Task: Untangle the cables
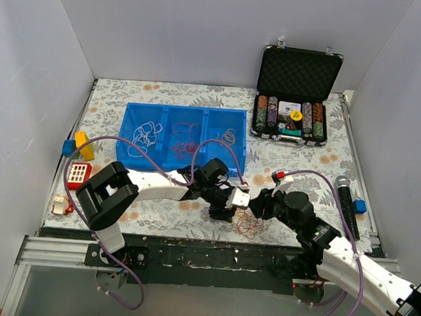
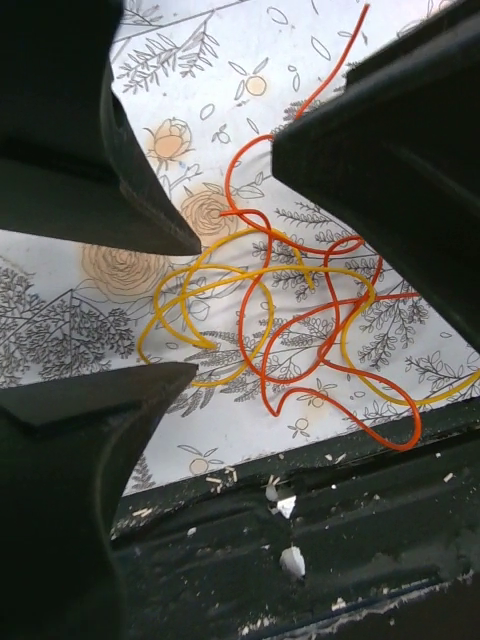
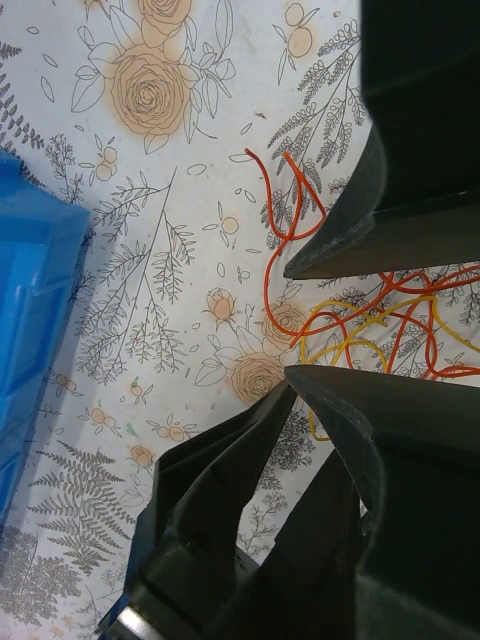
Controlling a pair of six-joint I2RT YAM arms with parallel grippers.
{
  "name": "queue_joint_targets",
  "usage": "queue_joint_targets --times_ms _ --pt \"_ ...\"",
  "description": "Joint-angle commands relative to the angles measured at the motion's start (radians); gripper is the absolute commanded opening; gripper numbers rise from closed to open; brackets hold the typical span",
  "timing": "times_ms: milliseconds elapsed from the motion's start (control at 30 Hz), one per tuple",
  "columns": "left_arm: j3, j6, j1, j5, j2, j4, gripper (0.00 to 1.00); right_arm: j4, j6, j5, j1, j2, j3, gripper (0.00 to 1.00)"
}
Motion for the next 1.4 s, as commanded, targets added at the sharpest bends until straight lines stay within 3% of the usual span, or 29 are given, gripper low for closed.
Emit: queue_joint_targets --times_ms 0,200,300,333,733,1000,1233,1300,1367 --pt "-0.002 0.0 -0.039 -0.036 0.035 0.063 0.43 0.005 -0.011 0.0 0.004 -0.011 0.005 0.47" --pt "-0.044 0.049 -0.046 -0.067 0.032 0.078 0.22 -0.011 -0.016 -0.002 0.004 -0.025 0.014 0.52" --pt "-0.051 0.071 -0.046 -0.099 0.009 0.066 0.02 -0.008 -0.027 -0.011 0.004 -0.013 0.017 0.57" --pt "-0.047 0.078 -0.046 -0.114 -0.005 0.045 0.0 -0.008 -0.025 -0.022 0.004 -0.002 0.022 0.58" --pt "-0.01 0.045 -0.026 -0.177 -0.319 -0.127 0.0 0.083 -0.045 -0.138 0.004 0.283 0.082 0.63" --pt "0.123 0.022 -0.026 -0.217 -0.438 -0.221 0.0 0.146 -0.042 -0.138 0.004 0.366 0.102 0.36" --pt "0.31 0.016 -0.028 -0.256 -0.493 -0.227 0.0 0.147 -0.057 -0.131 0.005 0.402 0.109 0.28" --pt "0.343 -0.023 -0.026 -0.274 -0.491 -0.229 0.0 0.129 -0.06 -0.118 0.005 0.377 0.119 0.29" --pt "0.341 -0.031 -0.026 -0.285 -0.505 -0.229 0.0 0.126 -0.06 -0.097 0.005 0.307 0.116 0.42"
